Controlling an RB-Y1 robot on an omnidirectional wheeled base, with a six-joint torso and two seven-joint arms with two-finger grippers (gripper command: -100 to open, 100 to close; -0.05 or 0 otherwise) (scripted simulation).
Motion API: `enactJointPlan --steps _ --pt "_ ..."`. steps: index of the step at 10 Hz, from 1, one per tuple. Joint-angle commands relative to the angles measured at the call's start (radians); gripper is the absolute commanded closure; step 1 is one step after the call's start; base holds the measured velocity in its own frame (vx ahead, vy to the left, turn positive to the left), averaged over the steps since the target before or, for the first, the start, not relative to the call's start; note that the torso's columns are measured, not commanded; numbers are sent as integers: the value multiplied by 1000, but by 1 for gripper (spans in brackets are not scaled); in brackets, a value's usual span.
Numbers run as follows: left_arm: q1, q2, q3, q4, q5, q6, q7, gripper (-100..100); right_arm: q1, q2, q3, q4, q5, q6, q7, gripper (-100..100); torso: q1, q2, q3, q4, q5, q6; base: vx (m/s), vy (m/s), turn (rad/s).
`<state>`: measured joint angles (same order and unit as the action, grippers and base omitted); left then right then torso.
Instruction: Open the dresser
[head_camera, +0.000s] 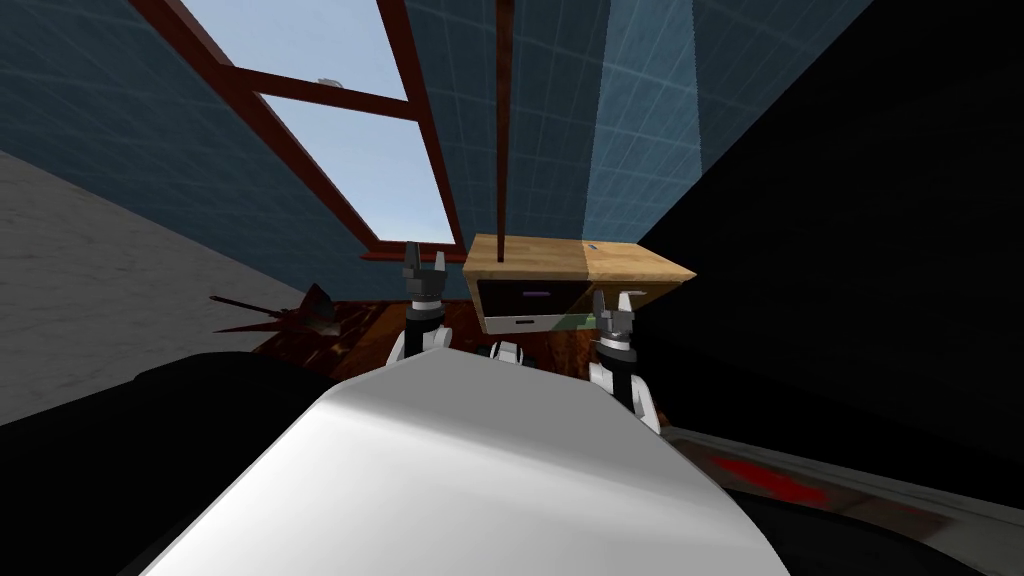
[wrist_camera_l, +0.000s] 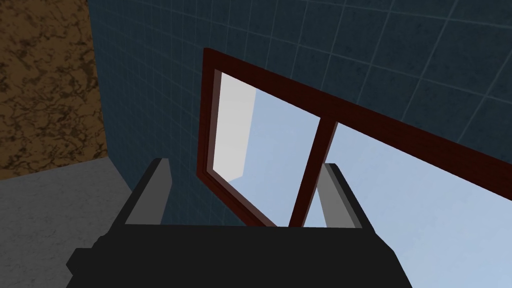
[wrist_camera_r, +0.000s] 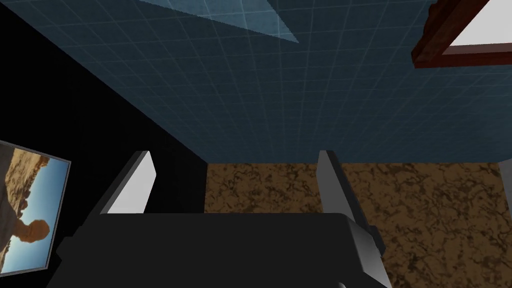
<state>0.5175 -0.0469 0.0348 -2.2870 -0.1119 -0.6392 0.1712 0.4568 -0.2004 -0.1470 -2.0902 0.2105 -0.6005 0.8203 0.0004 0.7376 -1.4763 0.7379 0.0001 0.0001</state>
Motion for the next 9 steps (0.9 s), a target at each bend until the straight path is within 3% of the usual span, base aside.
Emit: enactJointPlan --steps 1,3,4,6,7,9 --pt "0 0 0 0 0 0 0 0 -3 -7 -12 31 25 -15 71 -100 -1 1 1 0 0 0 33 26 36" --pt "0 0 0 0 0 0 0 0 -3 -7 -12 31 25 -15 111 -100 0 0 0 0 0 0 27 14 9" --pt "0 0 0 0 0 0 0 0 -7 -13 -23 60 47 -28 148 -100 -1 1 1 0 0 0 33 24 44" --pt "0 0 0 0 0 0 0 0 -7 -13 -23 60 47 -28 190 -100 0 0 0 0 0 0 26 17 8" --pt "0 0 0 0 0 0 0 0 -11 -18 -34 90 70 -40 225 -100 -1 1 1 0 0 0 28 22 44" --pt "0 0 0 0 0 0 0 0 -11 -18 -34 90 70 -40 270 -100 0 0 0 0 0 0 23 20 13"
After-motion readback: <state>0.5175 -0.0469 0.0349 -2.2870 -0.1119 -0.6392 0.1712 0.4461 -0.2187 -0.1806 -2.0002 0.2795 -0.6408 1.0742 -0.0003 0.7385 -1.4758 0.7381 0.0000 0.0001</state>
